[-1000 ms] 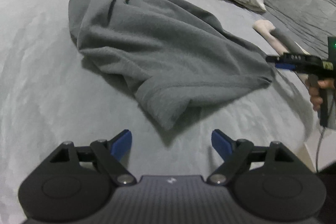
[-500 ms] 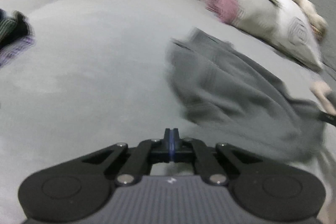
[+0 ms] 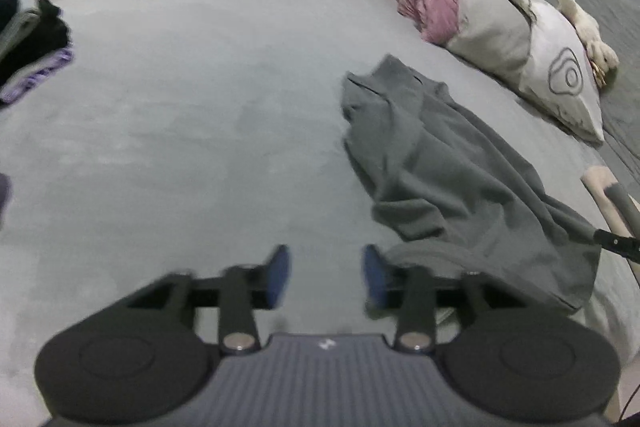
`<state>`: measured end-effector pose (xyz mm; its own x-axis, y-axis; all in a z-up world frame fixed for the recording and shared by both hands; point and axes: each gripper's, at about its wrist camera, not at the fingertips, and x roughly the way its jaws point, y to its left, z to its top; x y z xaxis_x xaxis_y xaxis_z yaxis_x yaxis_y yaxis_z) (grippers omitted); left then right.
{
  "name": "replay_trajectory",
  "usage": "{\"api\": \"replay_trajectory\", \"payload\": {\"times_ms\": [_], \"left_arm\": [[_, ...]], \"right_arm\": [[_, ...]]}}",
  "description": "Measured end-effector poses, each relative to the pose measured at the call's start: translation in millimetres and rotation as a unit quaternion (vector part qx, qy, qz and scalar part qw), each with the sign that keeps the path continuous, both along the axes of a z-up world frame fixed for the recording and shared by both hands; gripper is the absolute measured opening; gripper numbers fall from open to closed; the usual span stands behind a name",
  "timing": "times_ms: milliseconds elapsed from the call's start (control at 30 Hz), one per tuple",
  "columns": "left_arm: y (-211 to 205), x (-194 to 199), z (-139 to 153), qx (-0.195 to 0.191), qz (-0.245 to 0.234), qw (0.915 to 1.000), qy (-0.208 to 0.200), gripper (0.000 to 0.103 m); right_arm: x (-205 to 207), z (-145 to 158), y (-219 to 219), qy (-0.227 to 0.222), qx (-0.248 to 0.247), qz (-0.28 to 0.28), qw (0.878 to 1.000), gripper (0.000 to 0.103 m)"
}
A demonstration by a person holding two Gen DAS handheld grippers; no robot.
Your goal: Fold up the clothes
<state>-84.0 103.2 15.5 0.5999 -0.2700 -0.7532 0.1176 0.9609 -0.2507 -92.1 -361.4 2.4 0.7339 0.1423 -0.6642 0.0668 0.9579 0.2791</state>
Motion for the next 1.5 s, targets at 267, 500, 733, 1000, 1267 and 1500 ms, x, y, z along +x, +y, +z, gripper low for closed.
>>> {"api": "replay_trajectory", "payload": {"times_ms": [267,500,733,1000,1267,1500], "left_arm": [[-29.9,45.1,-42.8,-0.039,-0.026,0.9983,0.034,0.074],[-42.2,91.8,-63.2,-0.066,-0.019,0.9971,0.035,0.081],[-48.7,113.1,-72.1,-0.129,-0.009,0.9913,0.025,0.067],[-34.6,108.6,-77.5,-0.17,0.054,0.9837,0.019,0.007],[0.7,88.8,-24.1,-0.135,0.067,0.9881,-0.03,0.006],[17.7,74.1,-28.4,-0.079,0.044,0.9943,0.055,0.006]], "right_arm": [[12.9,-19.5,-5.7,0.025,-0.059,-0.018,0.998,0.057],[27.2,-38.0,-10.0,0.047,-0.077,-0.021,0.996,0.061],[47.3,-50.0,-1.5,0.049,-0.096,-0.016,0.994,0.061],[58.5,-52.9,17.5,0.044,-0.122,0.012,0.992,0.016],[26.2,-20.2,28.7,0.042,-0.07,0.094,0.992,0.006],[-16.9,2.8,53.8,0.047,-0.087,0.179,0.979,0.006]]}}
